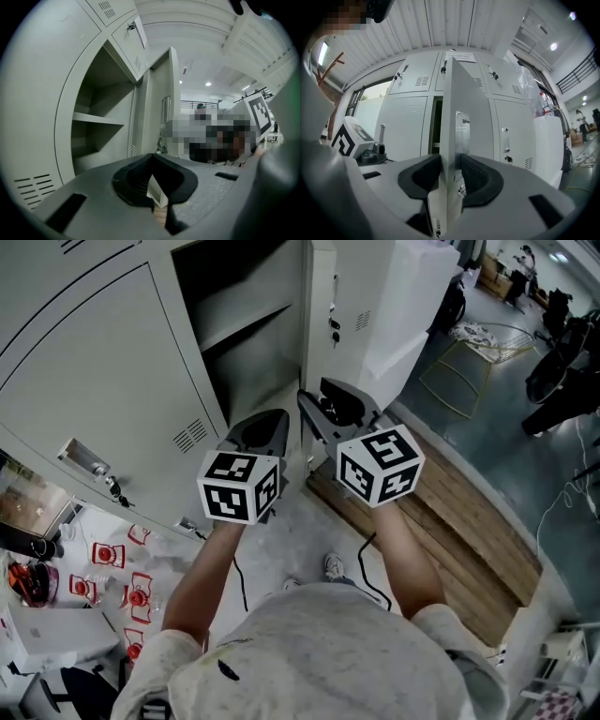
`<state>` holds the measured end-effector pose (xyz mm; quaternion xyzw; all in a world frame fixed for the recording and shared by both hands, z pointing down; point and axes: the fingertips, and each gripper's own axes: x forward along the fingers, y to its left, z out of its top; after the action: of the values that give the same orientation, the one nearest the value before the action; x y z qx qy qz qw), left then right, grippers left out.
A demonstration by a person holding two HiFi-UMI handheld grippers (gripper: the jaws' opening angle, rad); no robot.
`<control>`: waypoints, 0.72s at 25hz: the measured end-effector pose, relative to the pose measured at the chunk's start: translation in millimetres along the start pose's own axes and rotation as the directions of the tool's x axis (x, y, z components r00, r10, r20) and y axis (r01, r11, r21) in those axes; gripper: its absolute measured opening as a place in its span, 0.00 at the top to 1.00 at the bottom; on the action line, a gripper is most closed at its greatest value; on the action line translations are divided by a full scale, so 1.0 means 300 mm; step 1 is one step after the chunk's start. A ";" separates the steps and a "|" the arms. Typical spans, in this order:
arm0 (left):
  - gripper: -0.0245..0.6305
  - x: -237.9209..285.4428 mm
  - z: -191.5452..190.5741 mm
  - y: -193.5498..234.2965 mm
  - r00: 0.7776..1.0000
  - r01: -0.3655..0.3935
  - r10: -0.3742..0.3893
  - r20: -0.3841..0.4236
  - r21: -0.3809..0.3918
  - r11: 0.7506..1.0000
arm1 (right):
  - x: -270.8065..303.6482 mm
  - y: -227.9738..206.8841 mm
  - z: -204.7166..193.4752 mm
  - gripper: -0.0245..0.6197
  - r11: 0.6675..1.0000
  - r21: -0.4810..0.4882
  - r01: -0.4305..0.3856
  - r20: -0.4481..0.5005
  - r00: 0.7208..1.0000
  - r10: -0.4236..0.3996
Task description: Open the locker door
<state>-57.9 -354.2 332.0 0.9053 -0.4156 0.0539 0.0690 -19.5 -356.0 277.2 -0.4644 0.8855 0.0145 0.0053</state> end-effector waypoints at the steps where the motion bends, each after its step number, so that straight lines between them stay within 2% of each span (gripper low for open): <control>1: 0.95 0.012 0.001 -0.013 1.000 0.005 -0.005 -0.001 0.000 1.000 | -0.011 -0.013 0.000 0.75 1.000 0.001 -0.001 0.000 1.000 0.001; 18: 0.95 0.197 0.010 -0.180 0.998 0.053 -0.053 -0.016 0.011 0.999 | -0.183 -0.260 -0.007 0.80 0.998 0.018 0.068 0.014 0.998 -0.068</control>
<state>21.6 -363.8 333.8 0.9160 -0.3905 0.0615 0.0687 75.9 -355.1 279.0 -0.4943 0.8691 0.0100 0.0162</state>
